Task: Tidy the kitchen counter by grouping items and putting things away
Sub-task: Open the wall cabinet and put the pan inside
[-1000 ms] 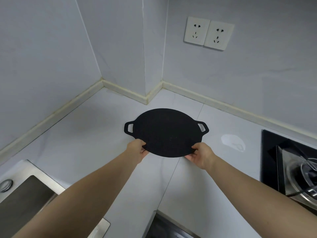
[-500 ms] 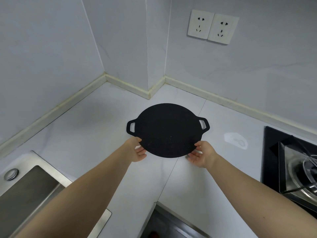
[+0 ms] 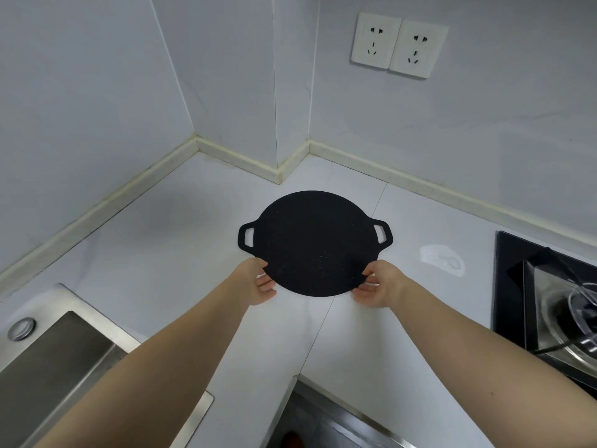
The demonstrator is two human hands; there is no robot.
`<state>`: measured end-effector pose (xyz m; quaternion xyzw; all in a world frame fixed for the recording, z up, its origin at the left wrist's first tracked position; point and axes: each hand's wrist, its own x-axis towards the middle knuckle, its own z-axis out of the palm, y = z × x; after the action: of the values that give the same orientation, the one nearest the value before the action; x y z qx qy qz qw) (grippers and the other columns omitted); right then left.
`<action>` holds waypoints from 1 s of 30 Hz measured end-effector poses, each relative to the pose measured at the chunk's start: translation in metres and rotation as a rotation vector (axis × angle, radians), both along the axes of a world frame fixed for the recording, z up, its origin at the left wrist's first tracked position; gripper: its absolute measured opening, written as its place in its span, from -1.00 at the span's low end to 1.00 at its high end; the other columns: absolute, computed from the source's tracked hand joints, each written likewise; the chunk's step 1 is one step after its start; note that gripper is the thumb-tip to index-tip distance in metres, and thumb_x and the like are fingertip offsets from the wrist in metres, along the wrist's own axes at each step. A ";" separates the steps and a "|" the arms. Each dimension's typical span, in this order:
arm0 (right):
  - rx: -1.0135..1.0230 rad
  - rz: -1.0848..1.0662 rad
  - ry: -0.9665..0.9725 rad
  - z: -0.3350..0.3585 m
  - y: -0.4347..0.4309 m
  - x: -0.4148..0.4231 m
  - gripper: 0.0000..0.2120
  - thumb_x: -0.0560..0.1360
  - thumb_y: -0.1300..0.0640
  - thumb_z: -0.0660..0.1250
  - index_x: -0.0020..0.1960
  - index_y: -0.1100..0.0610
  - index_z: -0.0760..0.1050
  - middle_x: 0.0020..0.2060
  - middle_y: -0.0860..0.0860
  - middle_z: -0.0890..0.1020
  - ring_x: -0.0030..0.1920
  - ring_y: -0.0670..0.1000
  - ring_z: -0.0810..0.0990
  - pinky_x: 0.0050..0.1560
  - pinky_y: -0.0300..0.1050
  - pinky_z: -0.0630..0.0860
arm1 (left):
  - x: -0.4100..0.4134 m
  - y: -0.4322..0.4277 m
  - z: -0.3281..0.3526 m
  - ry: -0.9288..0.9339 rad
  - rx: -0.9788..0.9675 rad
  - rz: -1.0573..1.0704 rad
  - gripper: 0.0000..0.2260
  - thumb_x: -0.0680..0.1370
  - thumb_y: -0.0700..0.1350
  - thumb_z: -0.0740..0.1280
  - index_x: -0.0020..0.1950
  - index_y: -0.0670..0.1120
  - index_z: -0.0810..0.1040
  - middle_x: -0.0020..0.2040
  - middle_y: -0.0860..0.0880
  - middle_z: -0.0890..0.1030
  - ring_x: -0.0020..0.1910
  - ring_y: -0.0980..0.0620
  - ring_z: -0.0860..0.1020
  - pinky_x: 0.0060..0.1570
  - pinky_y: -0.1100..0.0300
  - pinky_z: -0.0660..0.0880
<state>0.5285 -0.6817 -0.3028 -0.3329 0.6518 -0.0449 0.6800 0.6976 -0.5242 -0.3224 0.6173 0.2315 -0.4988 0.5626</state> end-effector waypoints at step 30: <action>-1.334 0.779 0.426 0.129 -0.014 -0.119 -0.63 0.54 0.23 0.15 0.34 0.16 0.38 0.25 0.08 0.46 0.20 0.09 0.46 0.10 -0.09 0.44 | -0.130 -0.065 0.146 -1.658 -0.069 -1.233 -0.60 0.61 -0.09 0.17 0.46 -0.08 0.29 0.46 -0.05 0.27 0.42 -0.02 0.24 0.36 0.13 0.25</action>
<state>0.4098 -0.6958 -0.1738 -0.8742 0.4405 -0.1199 0.1655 0.5672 -0.5888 -0.1761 0.7621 -0.5997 -0.1248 0.2095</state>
